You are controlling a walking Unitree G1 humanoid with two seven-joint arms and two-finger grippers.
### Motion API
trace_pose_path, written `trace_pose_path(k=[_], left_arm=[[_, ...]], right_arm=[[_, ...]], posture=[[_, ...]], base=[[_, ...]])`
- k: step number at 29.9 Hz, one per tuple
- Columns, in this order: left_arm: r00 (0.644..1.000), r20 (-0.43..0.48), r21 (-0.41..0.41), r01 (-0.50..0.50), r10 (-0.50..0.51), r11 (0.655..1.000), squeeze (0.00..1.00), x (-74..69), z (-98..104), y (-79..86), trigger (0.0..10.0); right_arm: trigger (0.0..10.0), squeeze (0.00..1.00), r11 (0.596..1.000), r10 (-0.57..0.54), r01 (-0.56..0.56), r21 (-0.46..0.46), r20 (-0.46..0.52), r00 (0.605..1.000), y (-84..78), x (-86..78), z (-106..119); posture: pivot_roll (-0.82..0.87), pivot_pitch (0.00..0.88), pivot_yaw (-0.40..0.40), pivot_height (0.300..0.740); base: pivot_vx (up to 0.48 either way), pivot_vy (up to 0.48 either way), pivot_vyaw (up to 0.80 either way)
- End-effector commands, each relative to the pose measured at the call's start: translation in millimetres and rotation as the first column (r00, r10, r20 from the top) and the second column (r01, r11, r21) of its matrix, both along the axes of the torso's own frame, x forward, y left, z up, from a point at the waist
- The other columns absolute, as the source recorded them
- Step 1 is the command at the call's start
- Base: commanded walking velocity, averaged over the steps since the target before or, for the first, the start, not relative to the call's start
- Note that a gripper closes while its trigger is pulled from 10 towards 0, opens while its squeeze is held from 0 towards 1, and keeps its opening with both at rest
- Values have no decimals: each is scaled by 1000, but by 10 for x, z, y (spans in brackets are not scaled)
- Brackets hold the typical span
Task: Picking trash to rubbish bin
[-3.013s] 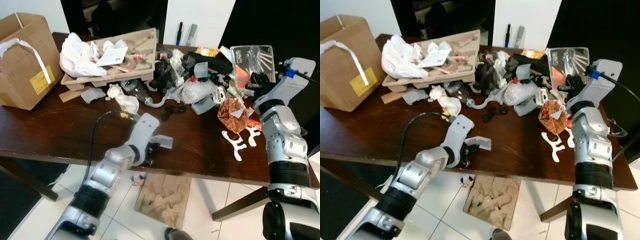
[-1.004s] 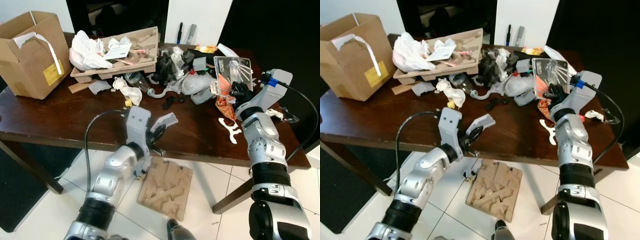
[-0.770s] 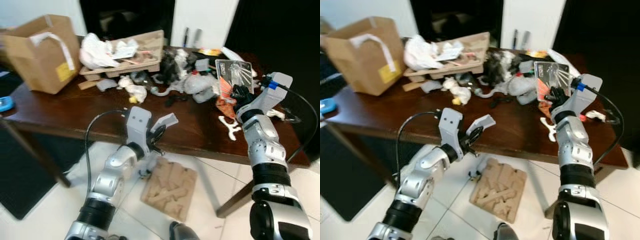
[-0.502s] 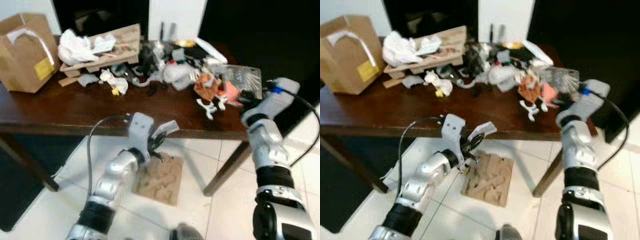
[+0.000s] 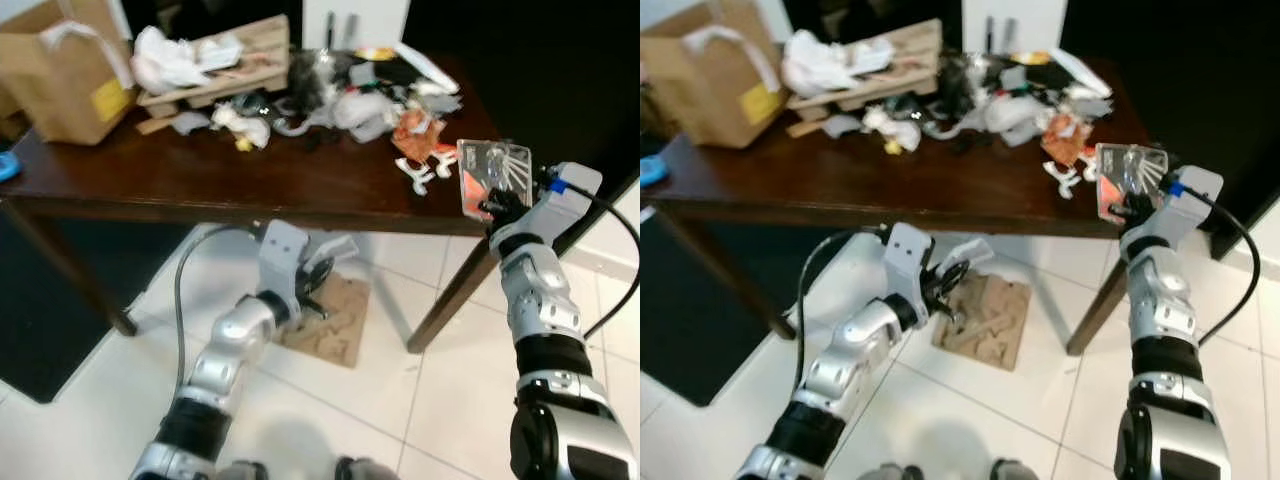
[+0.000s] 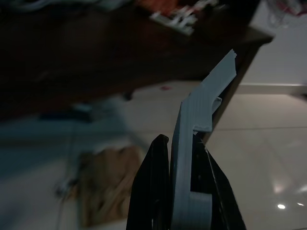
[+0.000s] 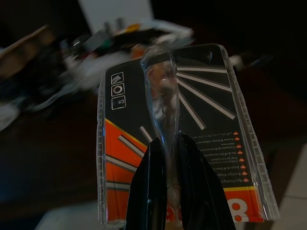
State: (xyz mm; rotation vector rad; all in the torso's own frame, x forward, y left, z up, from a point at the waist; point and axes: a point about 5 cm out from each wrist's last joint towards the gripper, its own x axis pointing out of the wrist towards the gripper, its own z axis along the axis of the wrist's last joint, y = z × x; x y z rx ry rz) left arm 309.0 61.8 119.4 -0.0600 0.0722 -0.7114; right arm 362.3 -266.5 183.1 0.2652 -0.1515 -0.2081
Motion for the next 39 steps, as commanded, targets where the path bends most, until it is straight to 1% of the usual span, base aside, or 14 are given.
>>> trace_pose_path(k=[1, 2, 8, 13, 17, 18, 21, 24, 28, 30, 33, 34, 36, 39], left_arm=[[1000, -17, 22, 1, 0, 1000, 0, -19, -81, 17, 10000], [998, -52, 43, -25, 27, 999, 0, -14, -203, 87, 10000], [990, -111, 53, -76, 81, 996, 0, -15, -374, 208, 10000], [953, -238, 116, -162, 186, 980, 0, -100, -772, 486, 10000], [931, -287, 145, -193, 228, 970, 0, -157, -925, 600, 10000], [918, -308, 162, -206, 248, 965, 0, -188, -999, 656, 10000], [828, -422, 286, -264, 369, 921, 0, -454, -1388, 953, 10000], [808, -442, 304, -275, 390, 912, 0, -512, -1449, 1004, 10000], [718, -509, 384, -305, 475, 872, 0, -777, -1685, 1187, 10000], [718, -509, 384, -305, 475, 872, 0, -777, -1685, 1187, 10000], [635, -556, 437, -325, 536, 839, 0, -1004, -1844, 1287, 10000], [622, -562, 441, -332, 545, 834, 0, -1032, -1862, 1298, 10000], [623, -558, 436, -342, 548, 832, 0, -1026, -1857, 1297, 10000], [636, -542, 414, -366, 549, 833, 0, -971, -1825, 1283, 10000]], right_arm=[[10000, 0, 999, -33, 33, -4, -24, 999, -78, -30, -59], [10000, 0, 999, -46, 46, -13, -54, 997, -100, -36, -118], [10000, 0, 999, -48, 47, -18, -73, 996, -106, -45, -159], [10000, 0, 998, -51, 49, -27, -87, 995, -113, -55, -192], [10000, 0, 998, -59, 56, -35, -100, 993, -124, -58, -211], [10000, 0, 997, -64, 60, -41, -108, 992, -132, -58, -223], [10000, 0, 994, -105, 95, -62, -182, 978, -199, -102, -378], [10000, 0, 993, -112, 101, -63, -194, 975, -210, -114, -408], [10000, 0, 993, -111, 100, -62, -204, 973, -209, -135, -452], [10000, 0, 993, -111, 100, -62, -204, 973, -209, -135, -452], [10000, 0, 994, -100, 92, -52, -188, 977, -190, -122, -426], [10000, 0, 995, -95, 87, -49, -182, 979, -183, -117, -418], [10000, 0, 996, -82, 76, -45, -171, 982, -166, -111, -405], [10000, 0, 997, -62, 56, -43, -157, 986, -137, -99, -388]], posture=[[49, 126, -8, 740], [39, 117, -9, 740], [38, 119, -8, 740], [34, 124, -6, 740], [33, 125, -6, 740], [33, 125, -6, 740], [27, 124, -5, 740], [27, 124, -5, 740], [27, 125, -4, 740], [27, 125, -4, 740], [16, 119, -4, 740], [16, 119, -4, 740], [13, 118, -3, 740], [13, 118, -3, 740]], base=[[-337, 0, 0], [-330, 0, -800], [-204, 0, -800], [0, 0, -800], [0, 0, -800], [0, 0, -800], [0, 0, -800], [0, 0, -800], [0, 0, -800], [0, 0, -800], [0, 0, -800], [0, 0, -800], [0, 0, -800], [0, 0, -800]])
